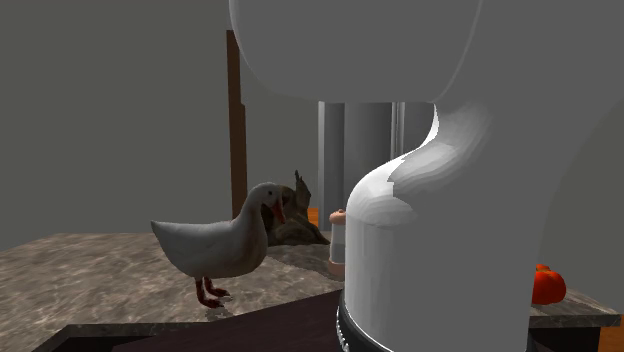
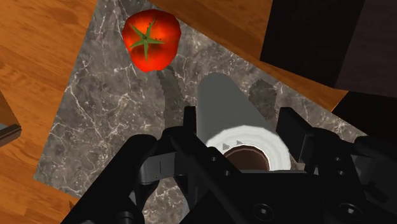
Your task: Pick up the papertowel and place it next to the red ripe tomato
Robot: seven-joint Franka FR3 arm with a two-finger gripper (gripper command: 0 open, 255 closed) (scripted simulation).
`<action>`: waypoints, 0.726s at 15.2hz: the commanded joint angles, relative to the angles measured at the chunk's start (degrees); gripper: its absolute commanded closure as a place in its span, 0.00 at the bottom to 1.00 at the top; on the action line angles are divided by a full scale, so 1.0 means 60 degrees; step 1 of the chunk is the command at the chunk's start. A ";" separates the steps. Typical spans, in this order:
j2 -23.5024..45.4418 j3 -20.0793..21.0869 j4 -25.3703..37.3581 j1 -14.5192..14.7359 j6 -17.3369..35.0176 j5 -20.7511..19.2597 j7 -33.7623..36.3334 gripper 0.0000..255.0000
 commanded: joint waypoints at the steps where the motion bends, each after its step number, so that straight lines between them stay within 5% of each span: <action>1: 0.0152 -0.0009 -0.0140 0.0004 0.0282 0.0062 -0.0003 1.00; 11: 0.0903 -0.0061 -0.0756 -0.0041 0.1580 0.0401 -0.0166 1.00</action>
